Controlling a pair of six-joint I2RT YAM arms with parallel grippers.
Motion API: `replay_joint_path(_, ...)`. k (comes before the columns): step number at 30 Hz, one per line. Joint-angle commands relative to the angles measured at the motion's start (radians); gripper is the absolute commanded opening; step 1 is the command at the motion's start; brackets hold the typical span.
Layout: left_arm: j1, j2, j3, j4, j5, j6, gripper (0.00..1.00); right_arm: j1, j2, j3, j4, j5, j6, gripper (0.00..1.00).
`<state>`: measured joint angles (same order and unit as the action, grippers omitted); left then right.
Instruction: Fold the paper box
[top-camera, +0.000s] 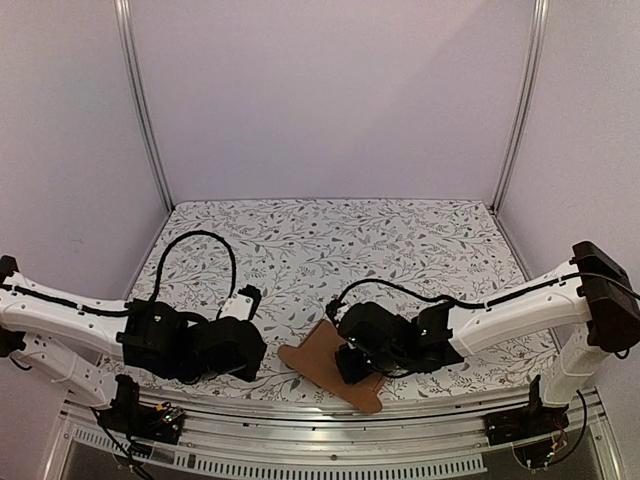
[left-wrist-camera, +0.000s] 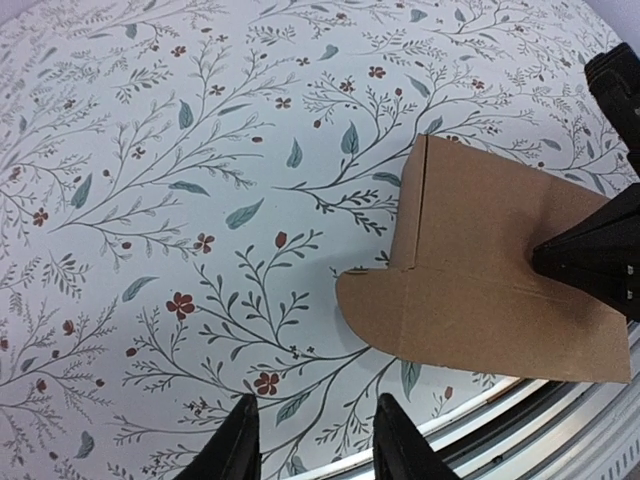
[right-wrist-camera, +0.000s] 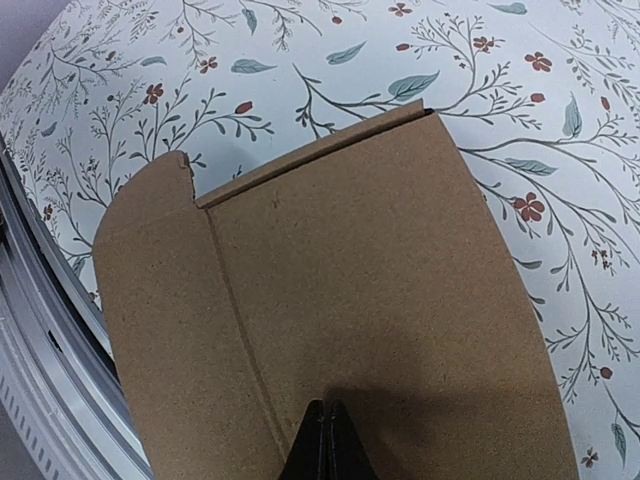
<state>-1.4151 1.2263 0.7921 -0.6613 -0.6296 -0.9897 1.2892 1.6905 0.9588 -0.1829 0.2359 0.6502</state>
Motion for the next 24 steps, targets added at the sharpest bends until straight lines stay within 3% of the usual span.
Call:
replay_joint_path(1, 0.013, 0.057, 0.054, 0.102, 0.027, 0.142, 0.38, 0.007, 0.023, -0.018, -0.042, 0.016, 0.006, 0.00)
replay_joint_path(6, 0.111, 0.093, 0.033, 0.282, 0.182, 0.249, 0.35, 0.008, -0.037, -0.024, -0.069, 0.022, 0.002, 0.00)
replay_joint_path(16, 0.280, 0.247, 0.096, 0.430, 0.419, 0.383, 0.34, 0.015, -0.272, -0.040, -0.261, 0.095, 0.014, 0.20)
replay_joint_path(24, 0.318, 0.385, 0.165, 0.442, 0.490, 0.431, 0.34, 0.018, -0.447, -0.131, -0.424, 0.133, 0.137, 0.43)
